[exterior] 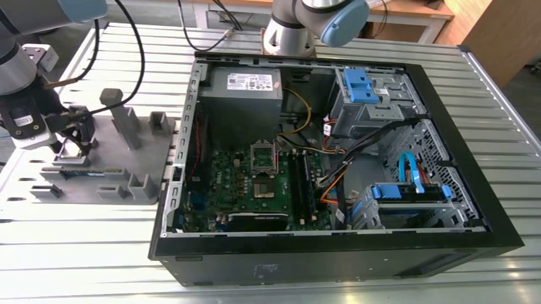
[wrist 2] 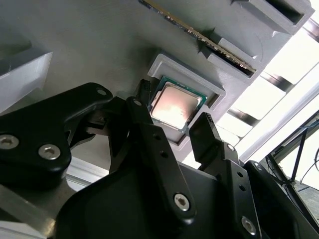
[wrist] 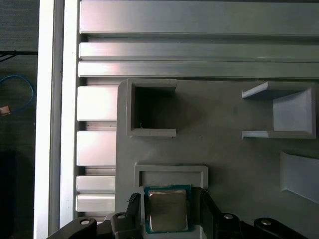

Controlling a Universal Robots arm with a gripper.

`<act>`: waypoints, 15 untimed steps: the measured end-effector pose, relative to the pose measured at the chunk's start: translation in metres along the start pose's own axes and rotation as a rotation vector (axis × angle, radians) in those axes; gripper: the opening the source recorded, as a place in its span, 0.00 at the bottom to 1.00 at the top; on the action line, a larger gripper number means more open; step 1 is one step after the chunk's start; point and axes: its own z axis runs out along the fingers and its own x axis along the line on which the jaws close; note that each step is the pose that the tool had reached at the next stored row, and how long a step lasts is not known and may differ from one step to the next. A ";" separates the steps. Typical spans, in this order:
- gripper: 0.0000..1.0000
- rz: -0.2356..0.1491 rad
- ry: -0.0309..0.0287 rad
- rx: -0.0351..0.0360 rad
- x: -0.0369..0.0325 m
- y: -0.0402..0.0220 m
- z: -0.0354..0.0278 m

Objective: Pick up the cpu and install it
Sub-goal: 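Pick up the cpu and move it towards the insertion slot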

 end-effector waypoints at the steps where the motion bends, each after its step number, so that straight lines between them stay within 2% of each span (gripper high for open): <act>1: 0.59 0.000 0.0000 0.0000 -0.0001 0.0000 0.0000; 15: 0.59 0.000 0.0026 0.0000 -0.0008 0.0000 0.0006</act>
